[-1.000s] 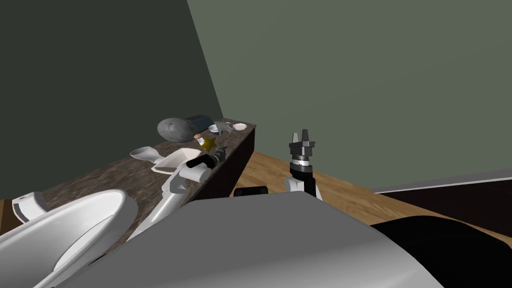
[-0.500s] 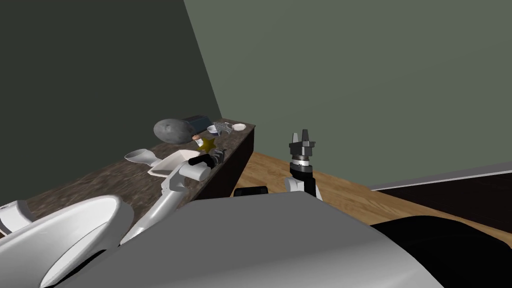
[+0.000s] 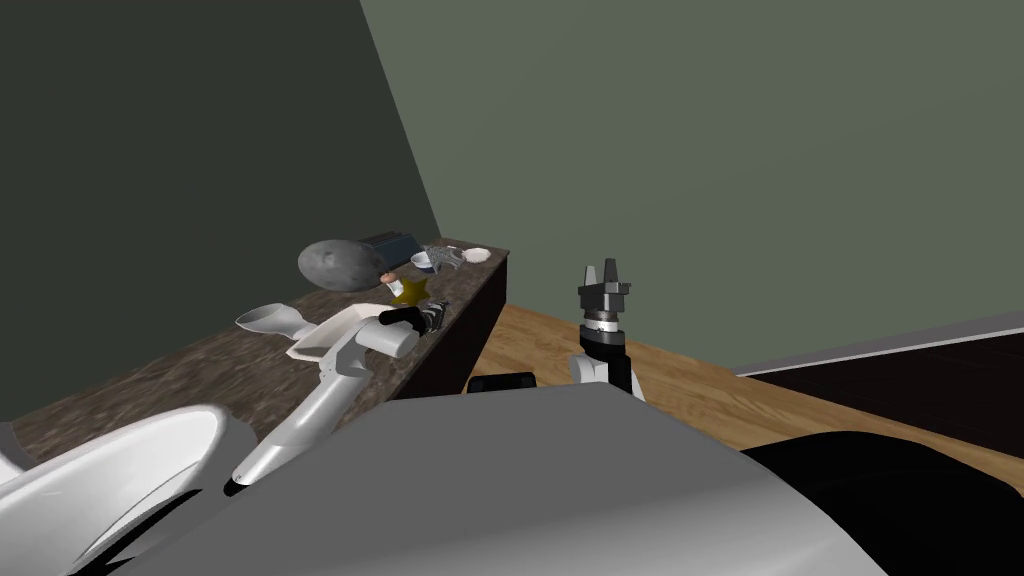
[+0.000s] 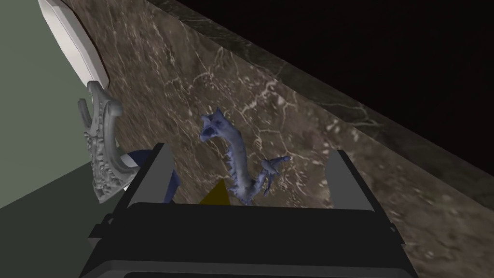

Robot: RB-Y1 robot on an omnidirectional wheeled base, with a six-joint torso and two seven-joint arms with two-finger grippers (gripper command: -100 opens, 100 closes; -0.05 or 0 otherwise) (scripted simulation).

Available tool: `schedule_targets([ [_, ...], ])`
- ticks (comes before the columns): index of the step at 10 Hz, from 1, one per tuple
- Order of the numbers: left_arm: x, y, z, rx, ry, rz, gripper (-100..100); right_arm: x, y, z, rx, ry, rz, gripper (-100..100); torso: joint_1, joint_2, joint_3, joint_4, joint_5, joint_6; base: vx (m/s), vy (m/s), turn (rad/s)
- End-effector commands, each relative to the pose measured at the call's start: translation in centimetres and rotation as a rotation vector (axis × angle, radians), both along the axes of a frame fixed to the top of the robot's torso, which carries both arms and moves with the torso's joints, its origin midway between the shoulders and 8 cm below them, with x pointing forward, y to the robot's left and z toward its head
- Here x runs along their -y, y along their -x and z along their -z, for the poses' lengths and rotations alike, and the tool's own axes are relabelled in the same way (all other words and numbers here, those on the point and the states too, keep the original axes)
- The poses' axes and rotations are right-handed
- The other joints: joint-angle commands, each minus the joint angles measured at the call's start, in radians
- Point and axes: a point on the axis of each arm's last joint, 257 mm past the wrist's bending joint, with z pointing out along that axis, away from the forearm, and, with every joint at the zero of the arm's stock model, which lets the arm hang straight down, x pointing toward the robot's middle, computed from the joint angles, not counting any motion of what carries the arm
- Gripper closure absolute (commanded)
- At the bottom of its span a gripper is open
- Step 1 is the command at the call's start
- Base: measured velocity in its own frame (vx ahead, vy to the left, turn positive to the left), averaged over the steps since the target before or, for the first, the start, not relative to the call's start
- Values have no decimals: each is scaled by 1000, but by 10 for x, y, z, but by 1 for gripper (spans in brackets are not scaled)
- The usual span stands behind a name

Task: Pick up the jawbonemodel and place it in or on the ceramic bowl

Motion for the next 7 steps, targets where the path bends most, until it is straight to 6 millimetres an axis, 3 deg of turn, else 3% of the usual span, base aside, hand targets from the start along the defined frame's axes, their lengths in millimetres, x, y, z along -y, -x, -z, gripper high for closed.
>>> schedule_targets([
  [1,-10,3,5,-40,-36,-7,-100,0,0,0,0,0,0,0,0,0,0,0,0,0,31,12,-26],
  [7,-47,14,14,-143,-148,-35,-100,0,0,0,0,0,0,0,-1,0,0,0,0,0,30,14,-34],
])
